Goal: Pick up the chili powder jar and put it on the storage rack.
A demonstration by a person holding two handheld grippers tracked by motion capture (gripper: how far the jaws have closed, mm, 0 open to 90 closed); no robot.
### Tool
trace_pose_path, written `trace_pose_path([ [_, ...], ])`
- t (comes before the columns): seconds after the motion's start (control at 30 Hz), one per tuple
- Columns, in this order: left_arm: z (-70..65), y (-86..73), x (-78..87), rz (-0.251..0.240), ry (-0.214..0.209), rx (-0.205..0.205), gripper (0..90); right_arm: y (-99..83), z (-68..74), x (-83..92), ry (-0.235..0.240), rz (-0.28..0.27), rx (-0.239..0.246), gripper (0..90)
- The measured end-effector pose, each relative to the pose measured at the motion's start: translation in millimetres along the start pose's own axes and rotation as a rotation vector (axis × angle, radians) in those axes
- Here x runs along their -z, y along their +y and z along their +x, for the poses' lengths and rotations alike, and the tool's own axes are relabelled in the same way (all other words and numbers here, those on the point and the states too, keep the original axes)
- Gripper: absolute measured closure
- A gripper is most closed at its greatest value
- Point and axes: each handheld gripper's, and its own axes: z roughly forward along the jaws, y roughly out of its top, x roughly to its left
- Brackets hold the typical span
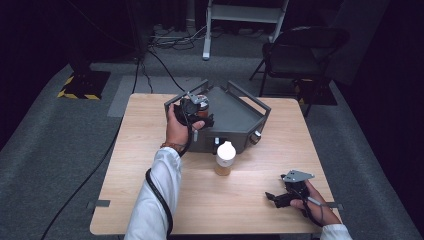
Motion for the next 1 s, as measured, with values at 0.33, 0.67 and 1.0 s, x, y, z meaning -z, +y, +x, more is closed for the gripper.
trace_pose_path([
  [0.33, -6.3, 2.3, 15.1, -0.047, 0.028, -0.030, 1.6, 0.0, 0.1, 0.0, 0.000, 0.000, 0.000, 0.0],
  [0.67, -9.1, 1.4, 34.5, -0.074, 0.033, -0.086, 0.9, 0.0, 0.0, 0.0, 0.000, 0.000, 0.000, 0.0],
  [1.0, -16.9, -6.0, 53.4, -0.106, 0.017, -0.154, 0.9, 0.1, 0.0, 0.0, 0.000, 0.000, 0.000, 0.0],
])
